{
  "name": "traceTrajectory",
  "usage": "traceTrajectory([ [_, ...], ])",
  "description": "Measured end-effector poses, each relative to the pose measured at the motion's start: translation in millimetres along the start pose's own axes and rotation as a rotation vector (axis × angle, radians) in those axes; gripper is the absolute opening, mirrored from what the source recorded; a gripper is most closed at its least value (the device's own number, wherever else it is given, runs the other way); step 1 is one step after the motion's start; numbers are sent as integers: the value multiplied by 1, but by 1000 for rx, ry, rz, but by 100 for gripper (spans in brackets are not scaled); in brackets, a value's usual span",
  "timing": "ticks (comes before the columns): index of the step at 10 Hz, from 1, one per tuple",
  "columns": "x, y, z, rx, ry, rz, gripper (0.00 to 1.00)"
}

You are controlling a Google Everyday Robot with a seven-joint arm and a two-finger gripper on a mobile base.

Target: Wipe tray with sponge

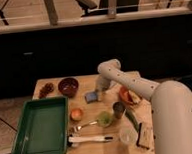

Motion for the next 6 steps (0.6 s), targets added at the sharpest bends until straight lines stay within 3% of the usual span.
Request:
traceTrajectory([
  [1, 0, 0, 0, -2, -1, -3, 8],
  [2, 1, 0, 0, -3, -3, -6, 2],
  [6, 1, -1, -3, -6, -12, -26, 0],
])
